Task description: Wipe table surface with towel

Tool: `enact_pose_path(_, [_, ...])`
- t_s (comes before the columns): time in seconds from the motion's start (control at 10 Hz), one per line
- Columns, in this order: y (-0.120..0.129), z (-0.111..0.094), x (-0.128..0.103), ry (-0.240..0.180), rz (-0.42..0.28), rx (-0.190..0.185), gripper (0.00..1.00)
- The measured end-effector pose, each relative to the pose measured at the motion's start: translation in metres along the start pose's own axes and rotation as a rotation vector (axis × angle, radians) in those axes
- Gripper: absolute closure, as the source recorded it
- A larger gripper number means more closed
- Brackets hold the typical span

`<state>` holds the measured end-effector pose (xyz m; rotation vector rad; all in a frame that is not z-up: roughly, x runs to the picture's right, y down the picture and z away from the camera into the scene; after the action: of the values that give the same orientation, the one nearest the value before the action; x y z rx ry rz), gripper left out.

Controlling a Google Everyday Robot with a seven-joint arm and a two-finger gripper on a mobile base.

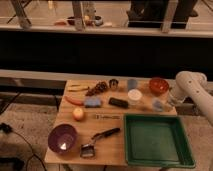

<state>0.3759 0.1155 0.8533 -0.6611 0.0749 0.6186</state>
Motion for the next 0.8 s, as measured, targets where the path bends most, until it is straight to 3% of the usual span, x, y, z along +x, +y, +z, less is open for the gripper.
enact_pose_path(0.1, [-0.001,0.002,-0.003,-0.005,-0.005,0.002,0.63])
enact_pose_path(0.3, [-0.005,0.005,0.002,-0.002,0.006,0.019,0.64])
enact_pose_path(0.6, [-0.010,0.011,-0.002,-0.002,0.011,0.036,0.94])
enact_pose_path(0.8, [-0.013,0.015,0.003,0.003,0.018,0.046,1.00])
